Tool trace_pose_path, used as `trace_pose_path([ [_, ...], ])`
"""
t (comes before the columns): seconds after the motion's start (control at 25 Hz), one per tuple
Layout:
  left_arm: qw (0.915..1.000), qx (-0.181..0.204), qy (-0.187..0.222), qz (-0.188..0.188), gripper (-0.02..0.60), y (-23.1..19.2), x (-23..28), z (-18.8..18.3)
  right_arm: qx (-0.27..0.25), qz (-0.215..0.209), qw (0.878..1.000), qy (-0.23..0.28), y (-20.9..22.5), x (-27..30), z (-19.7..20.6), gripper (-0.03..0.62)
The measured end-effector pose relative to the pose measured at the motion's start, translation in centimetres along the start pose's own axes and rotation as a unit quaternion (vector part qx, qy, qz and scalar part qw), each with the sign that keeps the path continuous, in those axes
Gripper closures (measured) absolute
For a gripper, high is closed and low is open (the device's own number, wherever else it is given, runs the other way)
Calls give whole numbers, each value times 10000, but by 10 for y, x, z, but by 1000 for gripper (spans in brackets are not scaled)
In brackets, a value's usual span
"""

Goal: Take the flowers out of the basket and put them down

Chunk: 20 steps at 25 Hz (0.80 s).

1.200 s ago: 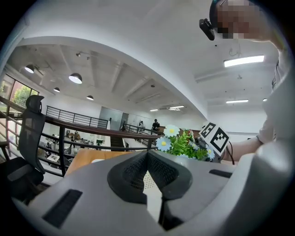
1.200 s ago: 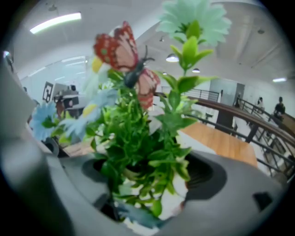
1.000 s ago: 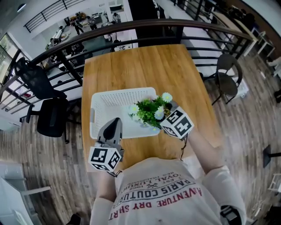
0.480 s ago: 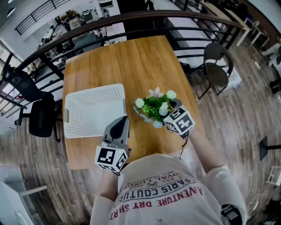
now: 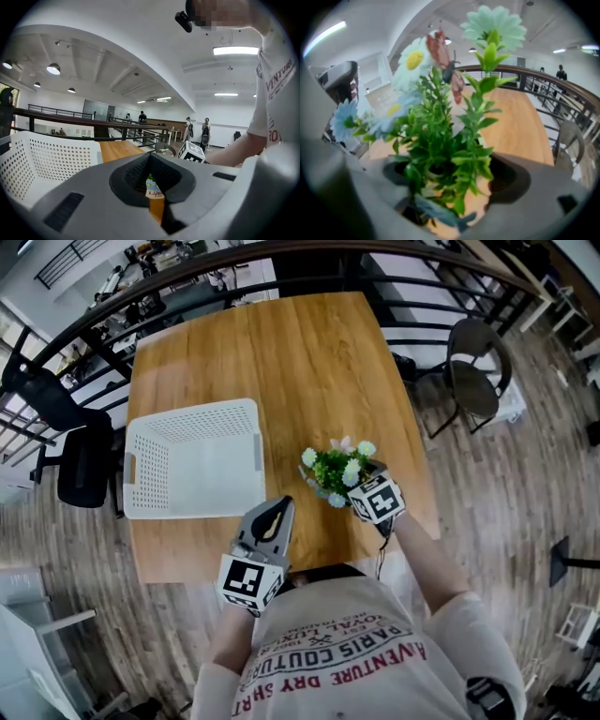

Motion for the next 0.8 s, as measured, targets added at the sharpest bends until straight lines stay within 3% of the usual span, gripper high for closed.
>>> trace_pose_path([
  [0.2,9997,-111,-86,-182,566,-3,-4,16,-73,31,9999,-76,-11,25,18,140],
  [0.6,9996,-136,-164,-189,566,2,-7,19,64,-33,9999,-140,-12,40,26,140],
  [0.8,9998,-105,-165,-68,566,6,-5,17,-5,60,9999,158,-16,21,21,140],
])
Point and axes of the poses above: the fingertips, and each gripper's own axes: x forward along the fingers, y to its right, z out of its underside, the point moved 8 cm from there along -x, backward along the fingers, and after that the axes turned 8 degrees about -x, right-handed, at the moved point
